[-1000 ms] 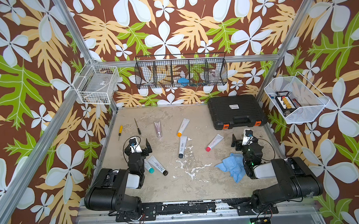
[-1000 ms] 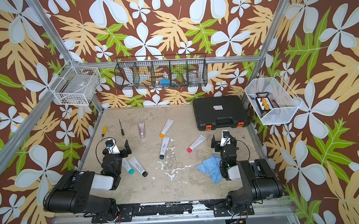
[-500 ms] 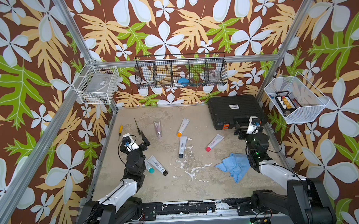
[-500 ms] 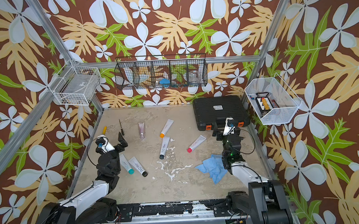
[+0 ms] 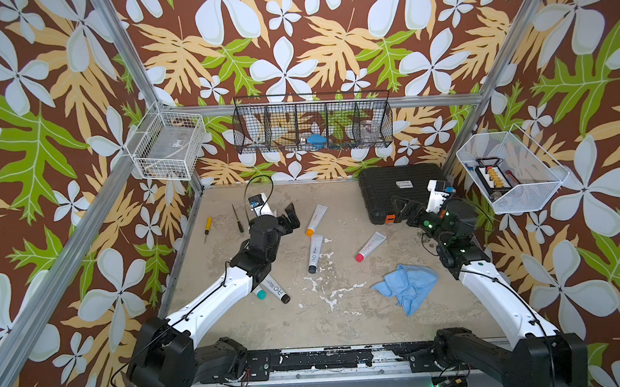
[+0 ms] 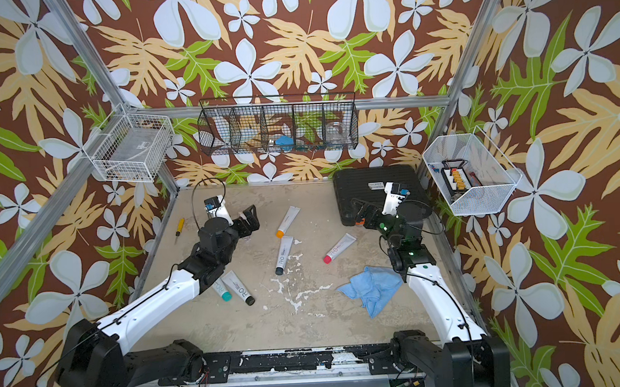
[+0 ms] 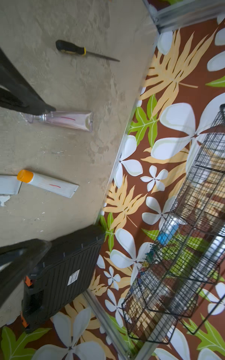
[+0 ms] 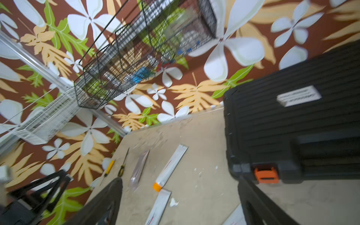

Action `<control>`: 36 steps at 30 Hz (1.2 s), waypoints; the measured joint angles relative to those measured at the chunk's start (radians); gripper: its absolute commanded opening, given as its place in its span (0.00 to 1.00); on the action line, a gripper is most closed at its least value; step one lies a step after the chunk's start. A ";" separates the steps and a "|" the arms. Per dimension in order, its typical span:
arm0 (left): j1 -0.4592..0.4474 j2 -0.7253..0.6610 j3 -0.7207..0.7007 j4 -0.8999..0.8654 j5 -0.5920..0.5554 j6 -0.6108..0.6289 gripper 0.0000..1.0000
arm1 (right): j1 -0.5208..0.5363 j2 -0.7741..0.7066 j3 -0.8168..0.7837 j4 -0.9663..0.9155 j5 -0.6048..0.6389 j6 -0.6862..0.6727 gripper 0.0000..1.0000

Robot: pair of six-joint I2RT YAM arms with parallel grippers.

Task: Wipe the surface of the toothpaste tube
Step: Pick up the cleaning item at the center of the board.

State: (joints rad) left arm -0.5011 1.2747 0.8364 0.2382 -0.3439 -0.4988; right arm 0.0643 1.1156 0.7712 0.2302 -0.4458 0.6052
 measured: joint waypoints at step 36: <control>0.091 0.450 0.203 -0.292 0.158 -0.034 0.95 | 0.212 -0.055 -0.152 -0.489 0.453 -0.028 1.00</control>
State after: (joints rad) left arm -0.4103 1.7245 1.0389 -0.0536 -0.1860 -0.5327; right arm 0.2760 1.0611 0.6189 -0.2584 0.0071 0.5770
